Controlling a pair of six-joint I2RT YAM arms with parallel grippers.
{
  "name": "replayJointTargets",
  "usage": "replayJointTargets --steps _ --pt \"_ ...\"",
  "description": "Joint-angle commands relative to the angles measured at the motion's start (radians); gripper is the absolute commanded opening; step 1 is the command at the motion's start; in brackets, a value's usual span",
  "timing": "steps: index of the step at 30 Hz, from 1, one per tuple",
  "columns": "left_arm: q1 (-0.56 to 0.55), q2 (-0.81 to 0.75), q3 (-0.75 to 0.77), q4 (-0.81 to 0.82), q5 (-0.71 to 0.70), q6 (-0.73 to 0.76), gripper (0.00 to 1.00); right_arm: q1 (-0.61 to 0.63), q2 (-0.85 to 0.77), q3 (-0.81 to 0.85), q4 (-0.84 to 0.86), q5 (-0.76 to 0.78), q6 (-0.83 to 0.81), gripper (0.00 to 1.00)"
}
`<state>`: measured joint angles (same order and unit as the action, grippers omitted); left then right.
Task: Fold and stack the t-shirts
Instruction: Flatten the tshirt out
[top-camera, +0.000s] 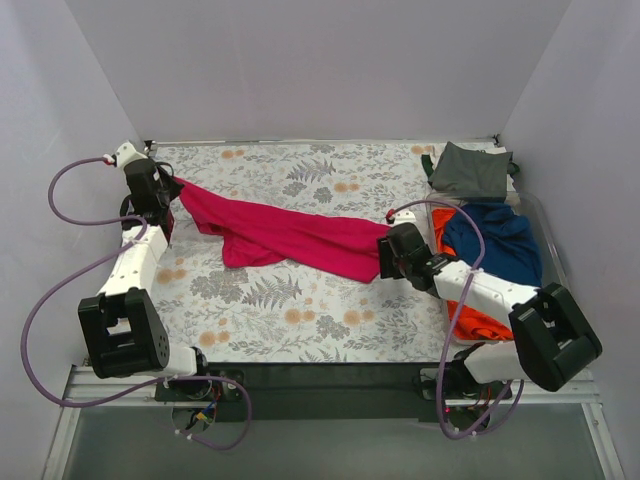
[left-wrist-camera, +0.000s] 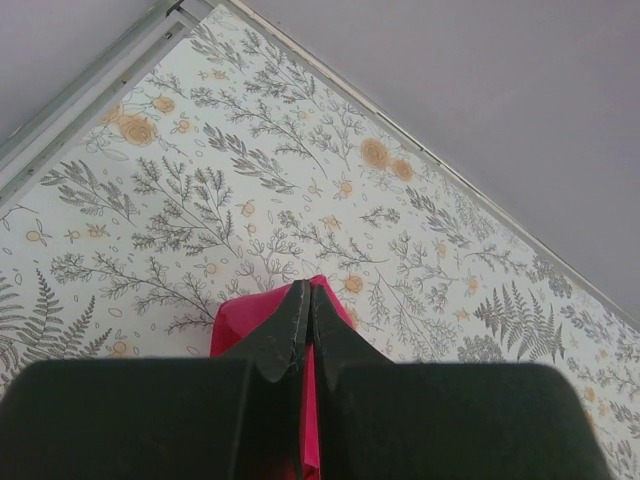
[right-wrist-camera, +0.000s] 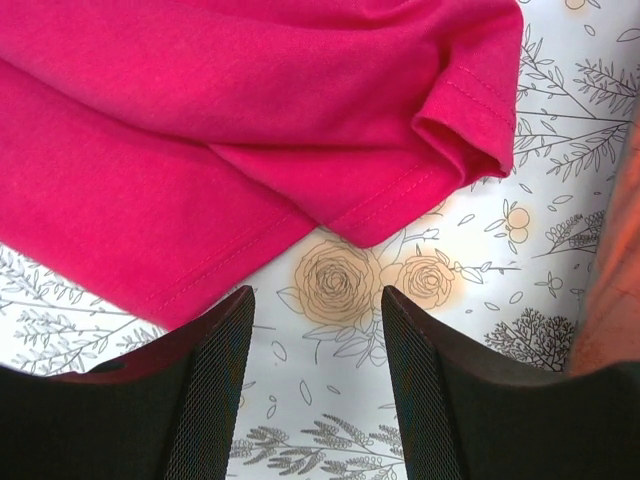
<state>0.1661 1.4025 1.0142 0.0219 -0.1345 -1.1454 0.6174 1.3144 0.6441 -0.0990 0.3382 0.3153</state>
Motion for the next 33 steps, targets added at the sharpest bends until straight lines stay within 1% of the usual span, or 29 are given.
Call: replayJointTargets --steps 1,6,10,14,18,22,27,33 --pt "0.004 -0.036 0.008 0.007 0.027 0.009 0.00 0.004 0.058 0.063 0.062 0.042 0.005 0.49" --pt "0.003 -0.040 -0.016 0.019 0.019 0.027 0.00 -0.004 0.152 0.147 0.071 0.087 -0.004 0.47" --pt "0.003 -0.048 -0.026 0.016 -0.007 0.049 0.00 -0.022 0.226 0.173 0.071 0.085 -0.001 0.46" --pt "0.004 -0.057 -0.029 0.019 -0.010 0.053 0.00 -0.028 0.227 0.170 0.065 0.091 -0.002 0.44" --pt "0.006 -0.060 -0.031 0.019 -0.007 0.053 0.00 -0.036 0.192 0.167 0.067 0.136 -0.018 0.44" --pt "0.007 -0.050 -0.037 0.019 -0.005 0.056 0.00 -0.057 0.166 0.186 0.067 0.148 -0.056 0.44" --pt "0.015 -0.039 -0.040 0.024 0.003 0.055 0.00 -0.090 0.184 0.213 0.065 0.162 -0.090 0.43" --pt "0.021 -0.033 -0.042 0.029 0.015 0.053 0.00 -0.110 0.249 0.242 0.079 0.173 -0.117 0.42"
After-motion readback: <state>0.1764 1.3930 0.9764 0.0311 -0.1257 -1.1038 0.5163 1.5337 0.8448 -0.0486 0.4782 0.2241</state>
